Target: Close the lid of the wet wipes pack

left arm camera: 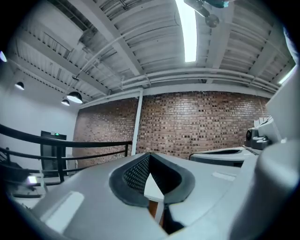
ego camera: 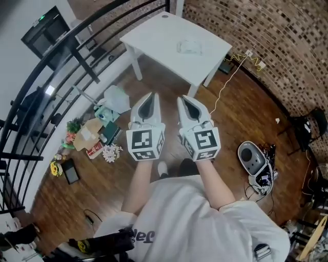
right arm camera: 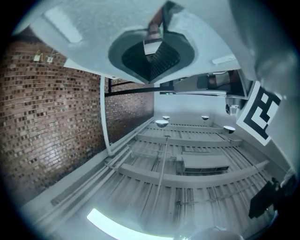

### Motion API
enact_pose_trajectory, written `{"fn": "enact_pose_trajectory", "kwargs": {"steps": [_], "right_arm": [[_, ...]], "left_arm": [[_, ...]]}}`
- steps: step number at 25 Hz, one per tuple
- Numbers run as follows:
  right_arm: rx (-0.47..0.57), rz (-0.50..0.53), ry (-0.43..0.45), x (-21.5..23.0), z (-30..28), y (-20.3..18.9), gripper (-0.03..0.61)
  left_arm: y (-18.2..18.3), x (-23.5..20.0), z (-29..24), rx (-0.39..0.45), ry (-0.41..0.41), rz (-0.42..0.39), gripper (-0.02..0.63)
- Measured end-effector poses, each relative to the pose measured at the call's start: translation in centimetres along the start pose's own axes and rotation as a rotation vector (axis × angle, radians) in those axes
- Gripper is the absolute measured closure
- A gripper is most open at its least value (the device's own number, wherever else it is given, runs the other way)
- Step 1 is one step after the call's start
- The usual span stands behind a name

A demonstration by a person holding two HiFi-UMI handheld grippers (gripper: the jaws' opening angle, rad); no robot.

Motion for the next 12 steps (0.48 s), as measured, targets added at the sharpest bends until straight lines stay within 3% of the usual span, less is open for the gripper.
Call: {"fn": "enact_pose_trajectory", "kwargs": {"steps": [7, 12], "right_arm": [[-0.01, -0.028, -0.15, 8.2, -0.5, -0.9, 0.591], [0.032, -0.056, -0.176, 16.4, -6.0, -0.8, 0.591]], "left_arm": [[-1.7, 5.2, -7.8, -0.028, -0.168, -0.026, 0.597], [-0.6, 7.4, -16.6, -0.021, -0.186, -0.08, 0.597]]}}
Point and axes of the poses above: the fingertips, and each gripper's own axes: z backward along the fingers, x to its right, y out of its top, the point moved 10 cm from there along z, backward along the fingers, and after that the axes turned 14 degrees about y, right-handed, at the moved point
